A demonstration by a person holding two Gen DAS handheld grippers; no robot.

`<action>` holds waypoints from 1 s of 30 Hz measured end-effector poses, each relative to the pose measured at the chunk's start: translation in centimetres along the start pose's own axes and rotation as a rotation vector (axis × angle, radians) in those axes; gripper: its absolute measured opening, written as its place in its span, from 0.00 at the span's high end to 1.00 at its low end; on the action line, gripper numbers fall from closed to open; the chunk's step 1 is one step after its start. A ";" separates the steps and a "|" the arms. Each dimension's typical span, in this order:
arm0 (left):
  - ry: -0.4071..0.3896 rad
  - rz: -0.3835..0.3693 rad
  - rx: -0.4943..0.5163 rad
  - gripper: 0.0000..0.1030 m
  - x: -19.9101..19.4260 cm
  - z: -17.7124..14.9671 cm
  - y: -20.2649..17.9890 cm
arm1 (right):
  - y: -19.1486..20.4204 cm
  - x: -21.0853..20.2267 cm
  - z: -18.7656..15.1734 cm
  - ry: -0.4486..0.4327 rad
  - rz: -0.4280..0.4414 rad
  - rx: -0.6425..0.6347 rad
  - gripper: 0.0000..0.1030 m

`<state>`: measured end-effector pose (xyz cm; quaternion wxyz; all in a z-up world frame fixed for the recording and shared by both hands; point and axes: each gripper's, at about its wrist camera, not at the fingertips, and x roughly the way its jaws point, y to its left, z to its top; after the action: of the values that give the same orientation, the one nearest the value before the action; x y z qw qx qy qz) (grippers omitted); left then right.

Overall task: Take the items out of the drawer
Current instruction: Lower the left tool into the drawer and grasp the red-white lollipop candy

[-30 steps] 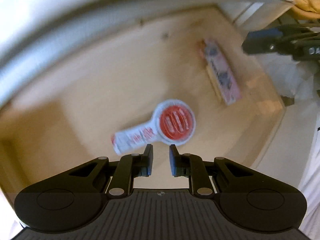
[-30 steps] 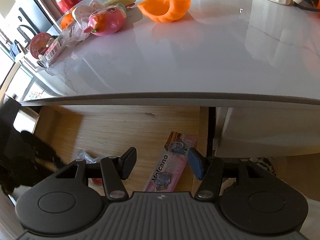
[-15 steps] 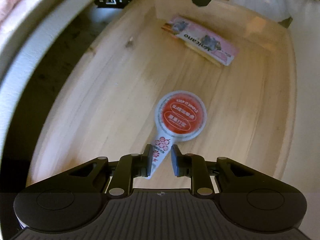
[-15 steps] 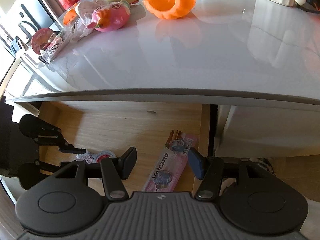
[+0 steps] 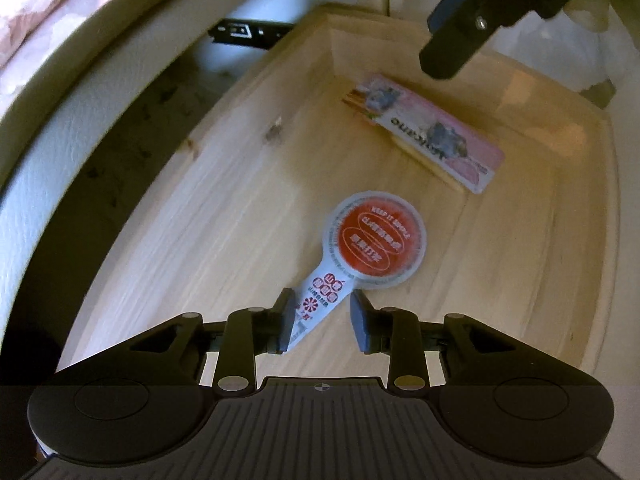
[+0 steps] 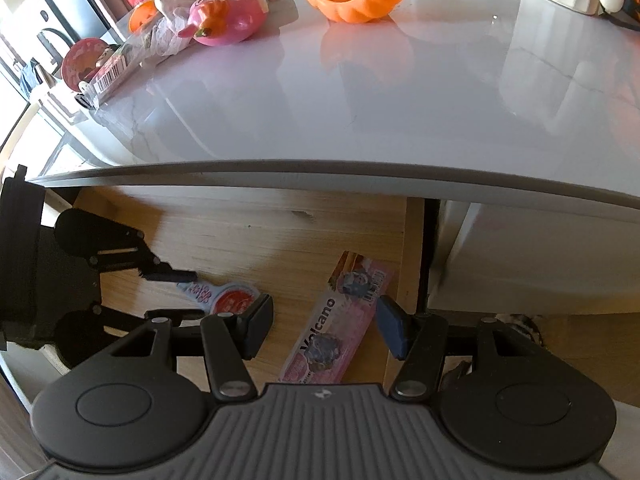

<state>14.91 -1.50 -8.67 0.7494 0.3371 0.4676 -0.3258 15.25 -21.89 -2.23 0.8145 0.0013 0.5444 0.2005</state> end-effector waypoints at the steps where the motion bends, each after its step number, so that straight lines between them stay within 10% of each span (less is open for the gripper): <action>1: 0.000 -0.006 -0.008 0.67 0.0 0.2 0.1 | 0.0 0.0 0.0 0.000 0.000 -0.001 0.44; 11: 0.002 -0.137 -0.053 0.64 0.1 1.4 -0.6 | 0.1 0.4 0.0 0.008 -0.004 -0.003 0.44; 19: -0.066 -0.001 0.035 0.64 -1.0 1.7 -1.8 | 0.0 0.4 0.0 0.004 -0.003 0.002 0.44; 30: -0.020 -0.117 -0.028 0.63 1.7 2.9 -1.3 | -0.1 0.3 0.0 0.004 -0.001 0.003 0.45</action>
<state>15.87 -4.82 -9.49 0.7382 0.2955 0.4836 -0.3659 15.37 -21.90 -2.52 0.8134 0.0016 0.5465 0.1992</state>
